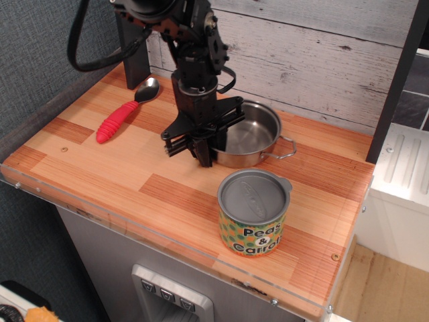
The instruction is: Move the pot to the front left of the table.
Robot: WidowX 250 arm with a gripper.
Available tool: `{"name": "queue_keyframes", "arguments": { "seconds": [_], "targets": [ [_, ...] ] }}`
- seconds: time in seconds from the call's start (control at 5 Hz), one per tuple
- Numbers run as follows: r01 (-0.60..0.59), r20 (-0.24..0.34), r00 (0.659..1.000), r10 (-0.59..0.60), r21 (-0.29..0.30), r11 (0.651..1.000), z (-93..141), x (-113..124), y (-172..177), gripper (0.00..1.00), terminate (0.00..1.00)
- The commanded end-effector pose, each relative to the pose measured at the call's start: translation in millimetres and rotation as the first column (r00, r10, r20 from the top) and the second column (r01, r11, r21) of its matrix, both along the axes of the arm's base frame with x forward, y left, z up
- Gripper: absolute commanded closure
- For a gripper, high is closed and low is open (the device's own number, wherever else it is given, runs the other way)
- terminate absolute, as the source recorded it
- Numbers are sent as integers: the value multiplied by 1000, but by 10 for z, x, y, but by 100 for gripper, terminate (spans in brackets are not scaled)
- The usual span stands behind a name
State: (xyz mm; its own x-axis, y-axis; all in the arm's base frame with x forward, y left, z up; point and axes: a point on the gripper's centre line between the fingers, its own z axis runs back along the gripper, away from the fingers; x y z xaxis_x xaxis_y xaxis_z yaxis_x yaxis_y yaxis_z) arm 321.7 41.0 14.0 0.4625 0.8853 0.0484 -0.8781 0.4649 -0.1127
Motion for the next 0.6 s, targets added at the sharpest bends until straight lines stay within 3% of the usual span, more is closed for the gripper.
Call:
{"name": "queue_keyframes", "arguments": {
  "seconds": [0.0, 0.4],
  "targets": [
    [-114, 88, 990, 110, 39, 993, 495, -146, 111, 100, 0],
    [-195, -4, 981, 195, 56, 979, 498, -637, 423, 100, 0]
  ]
}}
